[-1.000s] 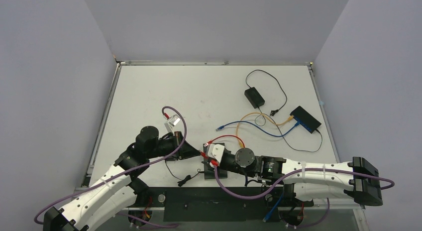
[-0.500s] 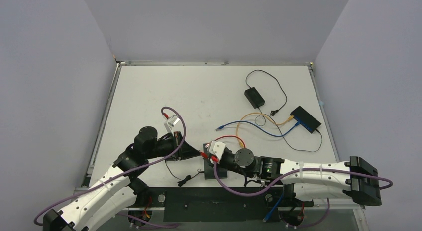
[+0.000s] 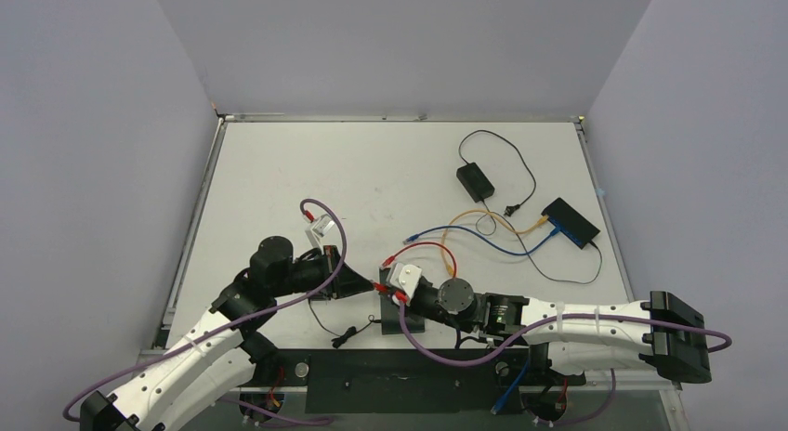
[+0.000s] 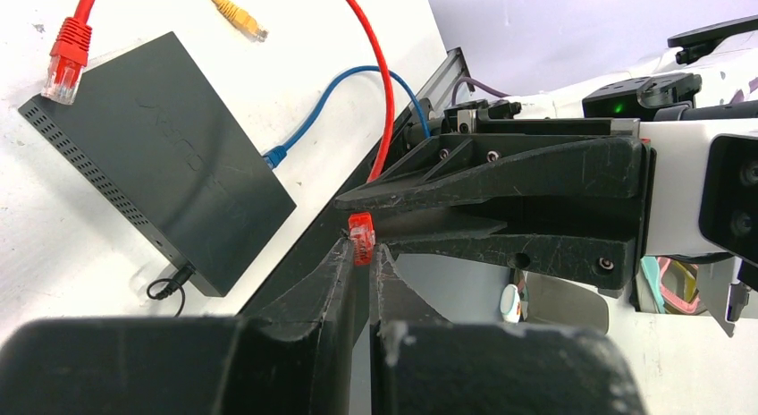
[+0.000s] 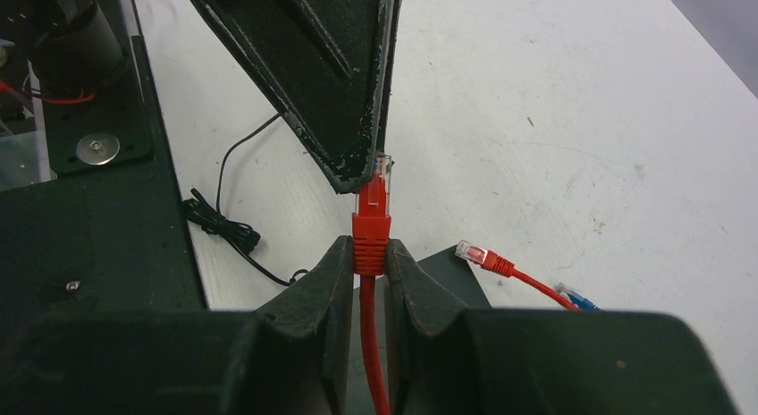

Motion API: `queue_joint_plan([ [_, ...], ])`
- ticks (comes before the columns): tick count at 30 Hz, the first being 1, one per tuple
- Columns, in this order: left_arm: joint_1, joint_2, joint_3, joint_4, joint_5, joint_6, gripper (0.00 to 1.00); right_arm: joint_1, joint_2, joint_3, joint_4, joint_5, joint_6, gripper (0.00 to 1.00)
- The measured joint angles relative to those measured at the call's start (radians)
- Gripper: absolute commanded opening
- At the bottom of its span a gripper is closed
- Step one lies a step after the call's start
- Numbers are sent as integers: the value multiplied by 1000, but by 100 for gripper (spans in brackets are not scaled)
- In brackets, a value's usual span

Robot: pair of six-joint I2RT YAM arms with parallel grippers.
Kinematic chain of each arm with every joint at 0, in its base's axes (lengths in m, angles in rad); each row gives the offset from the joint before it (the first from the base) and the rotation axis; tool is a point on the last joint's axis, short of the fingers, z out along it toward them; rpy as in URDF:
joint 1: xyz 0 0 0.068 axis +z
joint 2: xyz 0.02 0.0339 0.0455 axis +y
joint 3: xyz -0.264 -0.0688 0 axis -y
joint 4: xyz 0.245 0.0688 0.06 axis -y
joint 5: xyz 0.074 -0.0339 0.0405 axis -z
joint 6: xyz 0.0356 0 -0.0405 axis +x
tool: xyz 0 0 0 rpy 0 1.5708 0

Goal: Insert the plug into the switch port
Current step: Pick up the connector from the center of the board.

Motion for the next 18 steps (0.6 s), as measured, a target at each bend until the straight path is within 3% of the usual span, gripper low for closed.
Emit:
queue_joint_plan([
  [1,0,0,0,0,0,0,0,0,0,0,0,0,-2,0],
  [3,0,0,0,0,0,0,21,0,0,0,0,0,-2,0],
  [5,0,1,0,0,0,2,34,0,0,0,0,0,-3,0],
  [7,0,2,0,0,-1,2,41,0,0,0,-3,10,-10,0],
  [11,0,-4,0,-1,-23,4,44,0,0,8,-64,80,-32,0],
  [18,0,-27,0,-12,-100,23,45,0,-41,72,-287,332,-65,0],
])
